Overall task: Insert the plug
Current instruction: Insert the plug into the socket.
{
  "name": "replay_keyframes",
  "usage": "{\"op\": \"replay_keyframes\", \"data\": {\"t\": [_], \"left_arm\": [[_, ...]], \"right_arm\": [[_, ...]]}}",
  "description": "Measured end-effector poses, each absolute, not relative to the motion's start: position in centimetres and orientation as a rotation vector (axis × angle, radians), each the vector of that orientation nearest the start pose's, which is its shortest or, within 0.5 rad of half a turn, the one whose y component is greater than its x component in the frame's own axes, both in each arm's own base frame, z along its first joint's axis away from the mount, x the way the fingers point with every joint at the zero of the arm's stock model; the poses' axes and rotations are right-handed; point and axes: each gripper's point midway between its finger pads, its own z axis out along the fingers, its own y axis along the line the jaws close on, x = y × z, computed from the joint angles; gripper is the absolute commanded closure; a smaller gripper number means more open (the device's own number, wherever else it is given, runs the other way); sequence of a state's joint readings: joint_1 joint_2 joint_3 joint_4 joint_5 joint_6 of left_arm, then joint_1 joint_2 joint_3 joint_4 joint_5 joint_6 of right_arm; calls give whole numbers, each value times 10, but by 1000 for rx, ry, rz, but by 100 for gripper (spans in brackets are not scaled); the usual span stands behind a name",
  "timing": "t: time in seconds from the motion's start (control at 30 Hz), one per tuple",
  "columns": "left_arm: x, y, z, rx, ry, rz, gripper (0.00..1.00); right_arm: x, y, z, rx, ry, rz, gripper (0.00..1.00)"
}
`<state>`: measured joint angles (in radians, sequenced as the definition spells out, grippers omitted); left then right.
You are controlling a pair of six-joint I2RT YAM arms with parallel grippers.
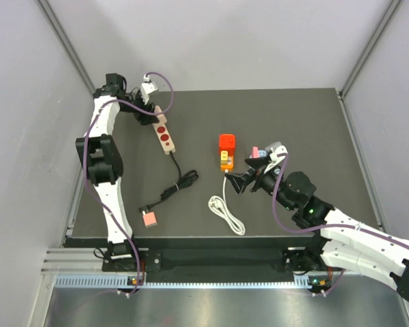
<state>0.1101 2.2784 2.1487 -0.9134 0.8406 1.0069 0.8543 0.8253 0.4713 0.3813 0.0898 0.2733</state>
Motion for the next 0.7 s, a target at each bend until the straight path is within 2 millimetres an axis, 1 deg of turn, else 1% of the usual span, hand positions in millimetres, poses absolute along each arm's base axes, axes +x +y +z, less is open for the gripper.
{"op": "replay_keyframes", "data": {"t": [0.2,0.4,0.7], "left_arm": [[540,-46,134,1212,1906,-522,100],[537,-45,112,1209,1951,-562,100],[536,-46,111,1215,1946,-566,100]], "right_arm": [[228,255,246,-388,1554,819,0],[228,255,246,-388,1554,819,0],[228,255,246,-388,1554,819,0]]}}
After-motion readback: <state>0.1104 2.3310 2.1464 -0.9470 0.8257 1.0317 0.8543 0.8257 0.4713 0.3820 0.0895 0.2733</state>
